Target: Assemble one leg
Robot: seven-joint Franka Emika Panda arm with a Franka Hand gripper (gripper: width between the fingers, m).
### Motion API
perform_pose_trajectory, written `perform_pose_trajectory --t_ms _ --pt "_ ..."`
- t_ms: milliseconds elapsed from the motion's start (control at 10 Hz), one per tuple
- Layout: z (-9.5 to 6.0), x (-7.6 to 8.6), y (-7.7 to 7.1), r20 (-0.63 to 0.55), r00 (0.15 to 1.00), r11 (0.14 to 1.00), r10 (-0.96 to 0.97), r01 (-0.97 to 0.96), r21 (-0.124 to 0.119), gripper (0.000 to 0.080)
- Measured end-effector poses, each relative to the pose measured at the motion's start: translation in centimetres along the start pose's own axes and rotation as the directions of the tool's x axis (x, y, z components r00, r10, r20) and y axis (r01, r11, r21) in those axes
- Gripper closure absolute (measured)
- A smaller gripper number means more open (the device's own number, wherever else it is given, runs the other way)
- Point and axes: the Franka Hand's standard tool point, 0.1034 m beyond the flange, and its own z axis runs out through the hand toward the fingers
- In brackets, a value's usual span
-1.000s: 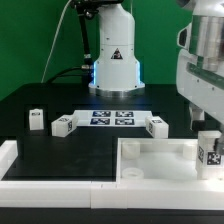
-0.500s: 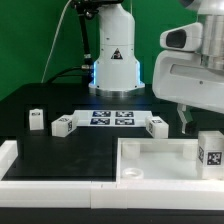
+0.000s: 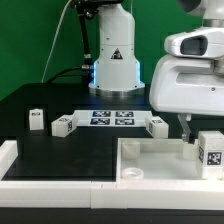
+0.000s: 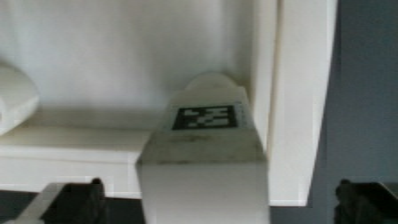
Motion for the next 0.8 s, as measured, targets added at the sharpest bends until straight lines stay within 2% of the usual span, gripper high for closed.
perform_pose_trajectory --t_ms 200,400,500,600,700,800 --pt "0.02 0.20 1.05 0.000 0.990 0.990 -0.140 0.140 -0.007 0.0151" --pt "0.07 0.18 1.11 0.001 0.990 0.990 -0.140 0.140 -0.011 0.0165" --pt "0.07 0.18 1.13 0.001 0.990 0.990 -0.139 0.139 -0.011 0.0335" --pt "0.09 0.17 1.13 0.001 0.990 0.990 -0.139 0.139 -0.011 0.0335" --pt "0.05 0.20 1.12 0.000 0.990 0.990 -0.139 0.139 -0.011 0.0503" --pt "0.05 0.21 1.11 0.000 0.991 0.991 -0.133 0.133 -0.011 0.0502"
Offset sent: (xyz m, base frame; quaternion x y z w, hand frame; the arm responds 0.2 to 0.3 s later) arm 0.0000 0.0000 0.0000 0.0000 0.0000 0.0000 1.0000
